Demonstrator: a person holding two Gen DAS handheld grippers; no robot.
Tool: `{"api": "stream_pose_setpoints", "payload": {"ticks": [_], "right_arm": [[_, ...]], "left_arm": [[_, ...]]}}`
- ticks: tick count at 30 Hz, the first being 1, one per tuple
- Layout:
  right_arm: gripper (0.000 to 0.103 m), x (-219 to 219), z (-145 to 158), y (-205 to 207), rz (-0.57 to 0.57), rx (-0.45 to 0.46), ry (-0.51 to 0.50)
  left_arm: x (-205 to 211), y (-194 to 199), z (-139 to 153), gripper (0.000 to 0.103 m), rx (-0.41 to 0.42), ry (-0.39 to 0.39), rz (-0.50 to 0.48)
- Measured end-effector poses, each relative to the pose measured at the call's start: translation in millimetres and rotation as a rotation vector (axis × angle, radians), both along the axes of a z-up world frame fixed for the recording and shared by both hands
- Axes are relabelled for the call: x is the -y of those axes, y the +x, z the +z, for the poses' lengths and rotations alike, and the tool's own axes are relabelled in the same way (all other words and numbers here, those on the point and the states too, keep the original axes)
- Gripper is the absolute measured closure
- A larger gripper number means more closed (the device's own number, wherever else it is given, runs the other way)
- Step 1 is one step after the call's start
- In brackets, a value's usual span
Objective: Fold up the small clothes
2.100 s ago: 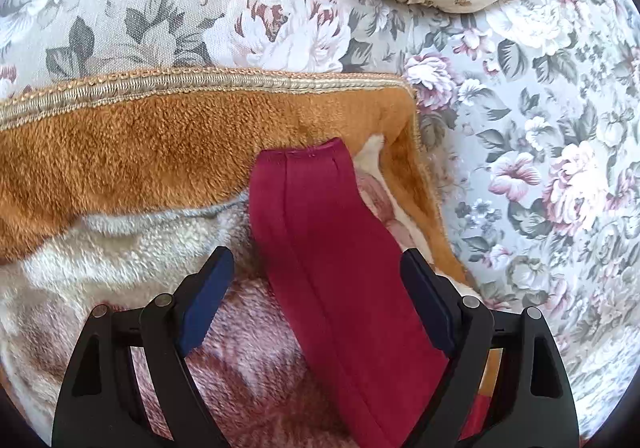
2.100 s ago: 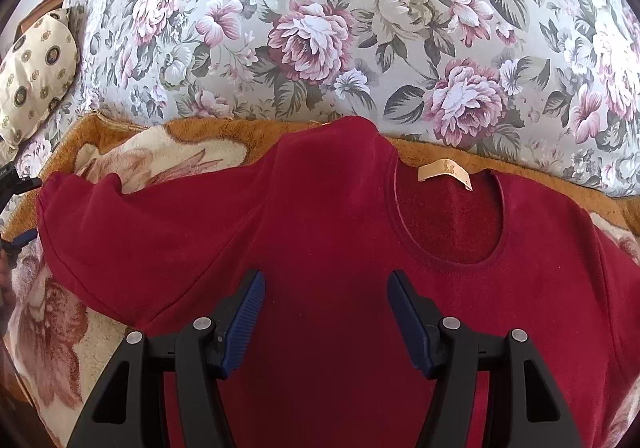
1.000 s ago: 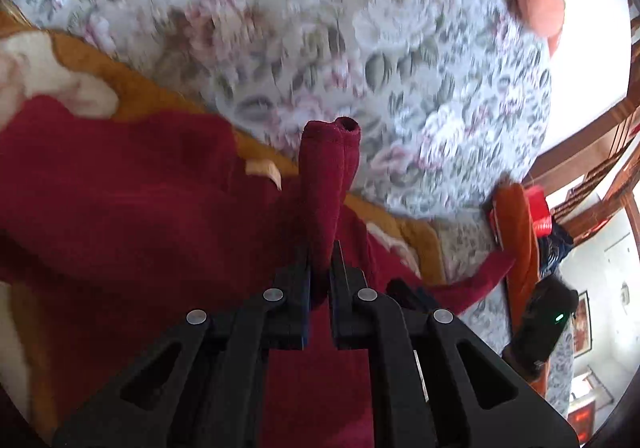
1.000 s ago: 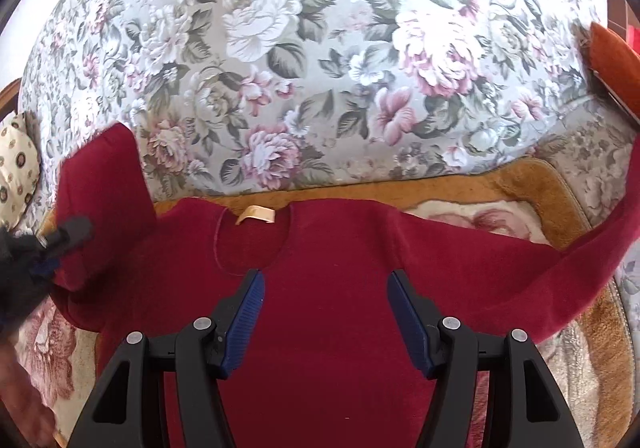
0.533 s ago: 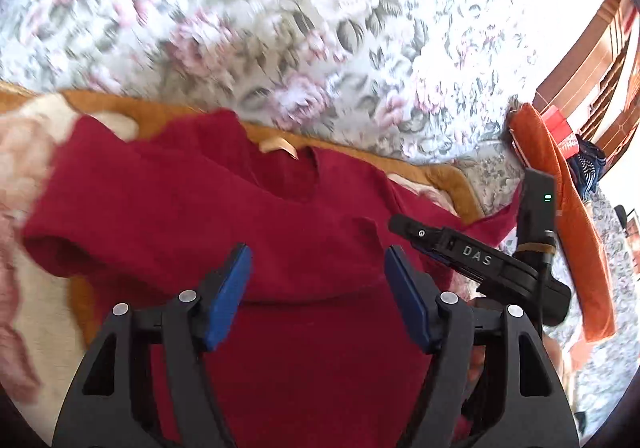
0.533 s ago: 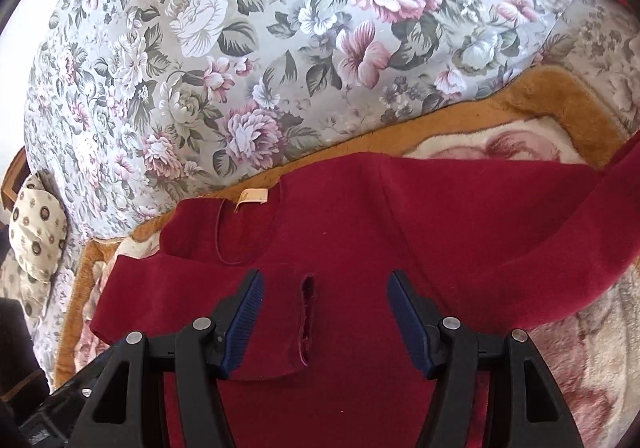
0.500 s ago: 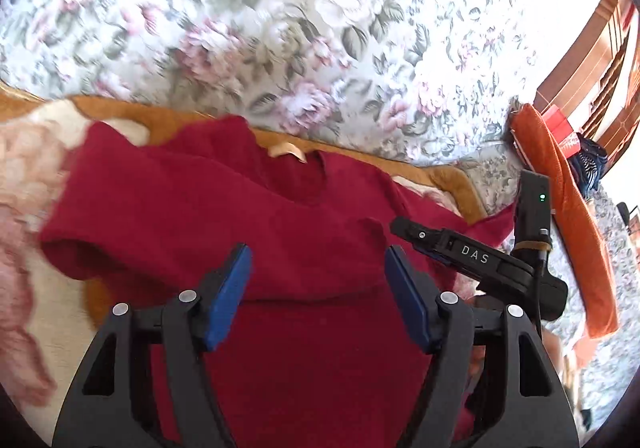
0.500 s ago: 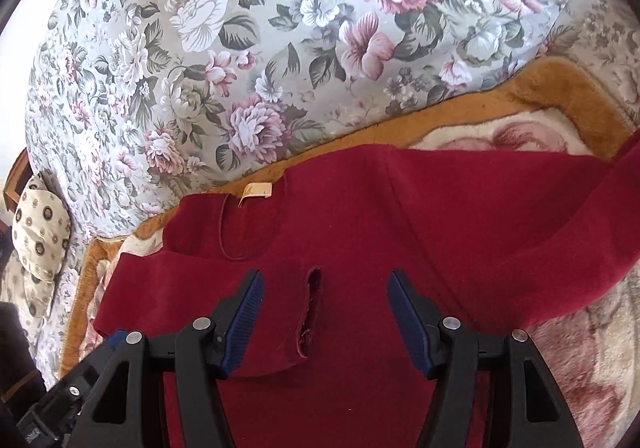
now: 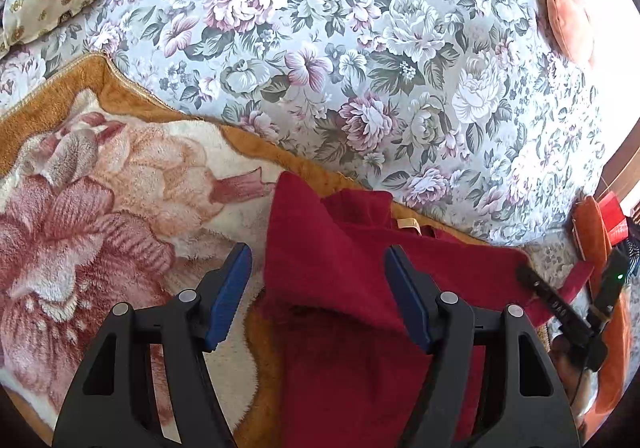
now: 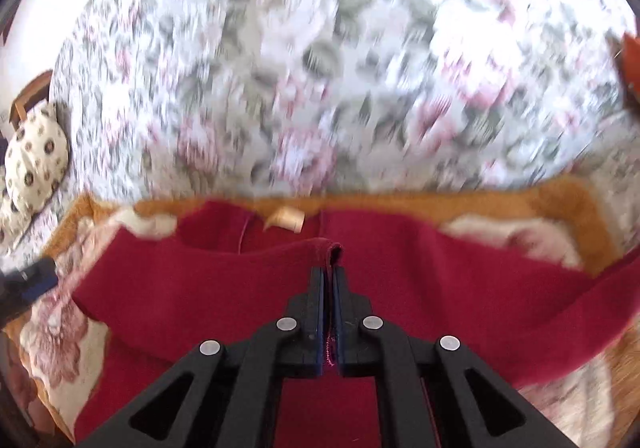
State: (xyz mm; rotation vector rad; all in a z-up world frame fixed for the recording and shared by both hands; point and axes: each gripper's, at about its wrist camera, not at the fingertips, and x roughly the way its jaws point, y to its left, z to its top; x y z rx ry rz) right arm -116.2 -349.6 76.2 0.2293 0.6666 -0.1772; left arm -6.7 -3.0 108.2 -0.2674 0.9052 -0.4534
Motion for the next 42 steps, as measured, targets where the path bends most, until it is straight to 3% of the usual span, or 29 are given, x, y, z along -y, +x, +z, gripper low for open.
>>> {"api": "stream_pose_setpoints", "payload": {"ticks": [3,5,8,12,16,18,20,23,26,29,33,38,42], "right_arm": [[0.099,23,19,-10,-0.097,0.028,-0.114],[0.099,40,14,-10,-0.158,0.002,-0.164],[0.099,61,-13,0,-0.225,-0.065,-0.216],[0.099,73,-48,10,-0.189,-0.229,-0.179],[0.065,77,-29,-16,-0.287,-0.124,-0.169],[0.065,67,-18,-19,-0.231,-0.077,-0.129],[0.065,47,-21,-4,-0.098,-0.086,-0.080],[0.066,21,-44,21,0.047,-0.128,0.000],[0.067,-10,-71,41,0.125,-0.173,-0.030],[0.067,-19,-96,63,0.088,-0.240,-0.107],[0.067,-14,-88,62,0.044,-0.237,-0.121],[0.067,3,-69,24,0.028,-0.222,-0.130],[0.067,9,-80,-3,0.010,-0.275,-0.160]], "left_arm": [[18,0,-9,0.034,-0.008,0.041,-0.022],[32,0,-20,0.034,-0.025,0.065,-0.042],[50,2,-34,0.034,-0.050,0.093,-0.058],[71,5,-43,0.034,-0.056,0.143,-0.083],[84,15,-45,0.034,-0.035,0.200,-0.067],[91,23,-46,0.034,-0.025,0.213,-0.056],[98,31,-49,0.034,-0.017,0.243,-0.028],[106,49,-65,0.034,-0.043,0.327,0.012],[105,62,-86,0.034,-0.080,0.385,0.041],[93,70,-96,0.032,-0.092,0.362,0.087],[84,69,-93,0.032,-0.107,0.344,0.077],[70,41,-79,0.033,-0.109,0.281,0.040],[75,9,-86,0.032,-0.097,0.325,-0.003]]}}
